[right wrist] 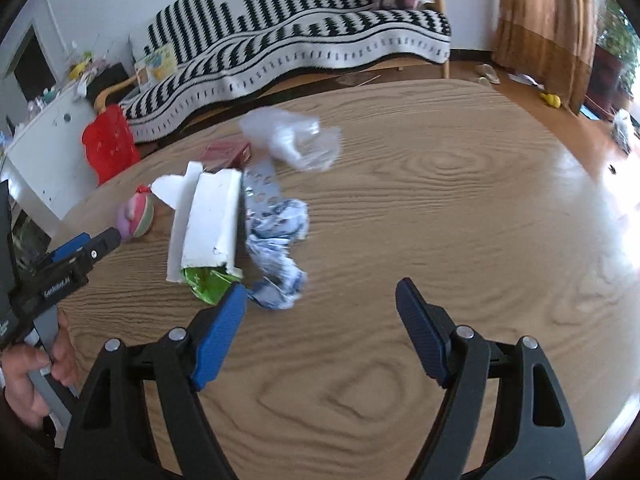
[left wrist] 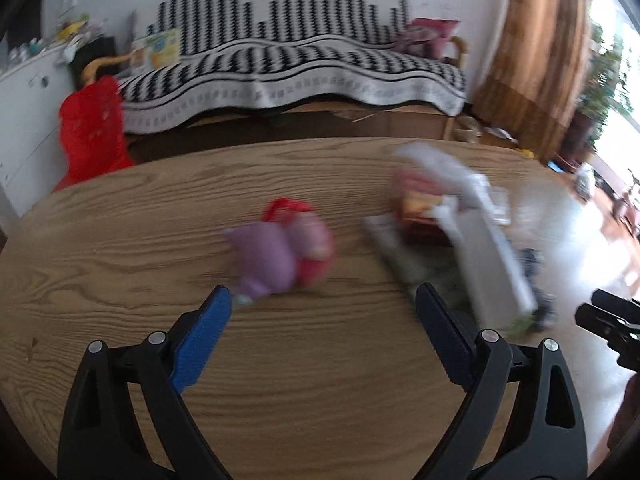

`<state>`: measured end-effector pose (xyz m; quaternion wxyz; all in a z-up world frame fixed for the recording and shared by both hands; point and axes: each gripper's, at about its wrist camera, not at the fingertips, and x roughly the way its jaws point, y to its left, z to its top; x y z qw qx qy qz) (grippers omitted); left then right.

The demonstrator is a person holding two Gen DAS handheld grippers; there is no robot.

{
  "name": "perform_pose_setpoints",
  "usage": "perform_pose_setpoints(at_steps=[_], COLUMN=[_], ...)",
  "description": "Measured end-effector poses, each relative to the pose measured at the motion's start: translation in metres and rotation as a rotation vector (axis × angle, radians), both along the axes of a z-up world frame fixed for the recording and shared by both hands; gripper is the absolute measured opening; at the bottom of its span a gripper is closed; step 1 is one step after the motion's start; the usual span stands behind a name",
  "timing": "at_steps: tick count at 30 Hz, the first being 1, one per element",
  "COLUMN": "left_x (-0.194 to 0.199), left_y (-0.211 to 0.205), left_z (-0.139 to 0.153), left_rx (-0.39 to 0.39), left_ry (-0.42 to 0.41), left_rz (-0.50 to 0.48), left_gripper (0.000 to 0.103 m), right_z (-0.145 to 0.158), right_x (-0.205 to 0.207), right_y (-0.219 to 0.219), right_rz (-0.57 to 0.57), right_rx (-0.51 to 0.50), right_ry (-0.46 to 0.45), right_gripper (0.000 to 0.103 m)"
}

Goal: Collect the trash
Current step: 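Grasp the crumpled silver foil wrapper with the right tool while the left grasps the purple toy pig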

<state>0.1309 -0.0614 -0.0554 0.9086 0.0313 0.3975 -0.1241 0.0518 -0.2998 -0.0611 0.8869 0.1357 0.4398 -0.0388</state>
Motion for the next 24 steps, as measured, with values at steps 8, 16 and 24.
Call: perform_pose_setpoints(at_steps=[8,16,24], left_x=[0.028,0.041,0.059], left_y=[0.022,0.009,0.006], left_z=[-0.016,-0.029,-0.039], left_rx=[-0.049,-0.011,-0.013], left_ry=[0.048,0.058,0.089], left_rz=[0.046,0.065,0.113], left_gripper=[0.091,0.092,0.093], right_z=[-0.028,-0.018,-0.008], right_x=[0.039,0.034,0.018], right_y=[0.014,0.02,0.012], right_rz=[0.031,0.054,0.055], right_rx=[0.004,-0.015,-0.023], right_ry=[0.055,0.019,0.007], right_gripper=[0.05,0.027,0.027])
